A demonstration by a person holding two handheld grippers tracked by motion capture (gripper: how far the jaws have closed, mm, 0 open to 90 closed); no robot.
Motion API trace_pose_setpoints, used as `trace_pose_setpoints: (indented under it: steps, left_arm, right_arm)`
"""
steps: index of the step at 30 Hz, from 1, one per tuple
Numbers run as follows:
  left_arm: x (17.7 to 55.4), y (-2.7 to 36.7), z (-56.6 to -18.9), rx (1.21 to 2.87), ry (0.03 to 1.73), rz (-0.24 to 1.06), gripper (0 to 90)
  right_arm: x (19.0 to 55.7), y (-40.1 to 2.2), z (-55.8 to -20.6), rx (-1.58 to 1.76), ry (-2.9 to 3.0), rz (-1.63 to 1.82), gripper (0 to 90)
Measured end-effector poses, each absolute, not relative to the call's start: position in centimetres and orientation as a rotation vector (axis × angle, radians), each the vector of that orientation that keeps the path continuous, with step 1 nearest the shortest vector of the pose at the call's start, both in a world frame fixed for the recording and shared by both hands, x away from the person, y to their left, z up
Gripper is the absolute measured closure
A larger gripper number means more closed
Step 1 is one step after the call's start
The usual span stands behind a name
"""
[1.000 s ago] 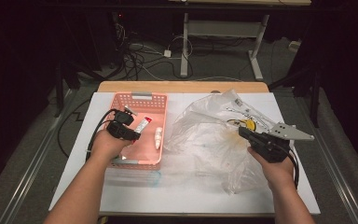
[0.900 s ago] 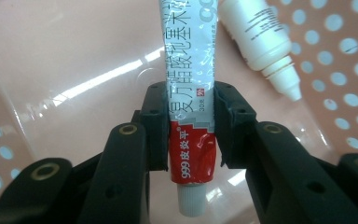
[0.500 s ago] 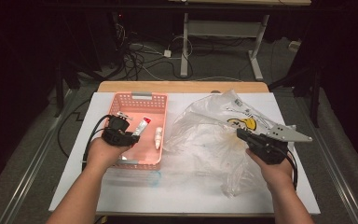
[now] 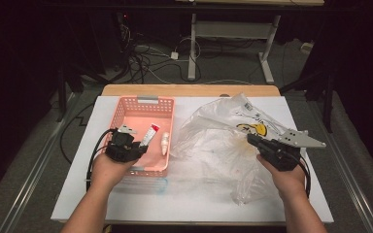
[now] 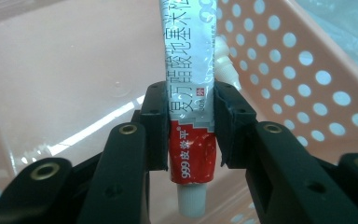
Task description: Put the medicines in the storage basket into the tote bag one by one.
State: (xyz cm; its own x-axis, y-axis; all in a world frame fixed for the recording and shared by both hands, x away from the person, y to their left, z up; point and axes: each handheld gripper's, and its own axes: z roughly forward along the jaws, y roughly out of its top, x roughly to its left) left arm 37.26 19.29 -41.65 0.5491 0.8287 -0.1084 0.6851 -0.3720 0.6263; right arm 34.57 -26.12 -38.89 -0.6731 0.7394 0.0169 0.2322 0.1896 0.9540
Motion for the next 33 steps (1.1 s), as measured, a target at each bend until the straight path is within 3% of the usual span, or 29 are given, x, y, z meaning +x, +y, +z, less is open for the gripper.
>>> trace_pose_setpoints:
  steps: [10,33]
  left_arm:
    - [36.1,19.4,-41.9,2.108,1.167,0.380,66.8]
    - [34.4,19.1,-41.3,2.002,1.077,0.413,66.8]
  right_arm:
    - [34.5,-26.0,-39.0,0.908,2.021,1.492,90.0]
    - [34.2,-26.0,-39.0,0.903,2.018,1.505,90.0]
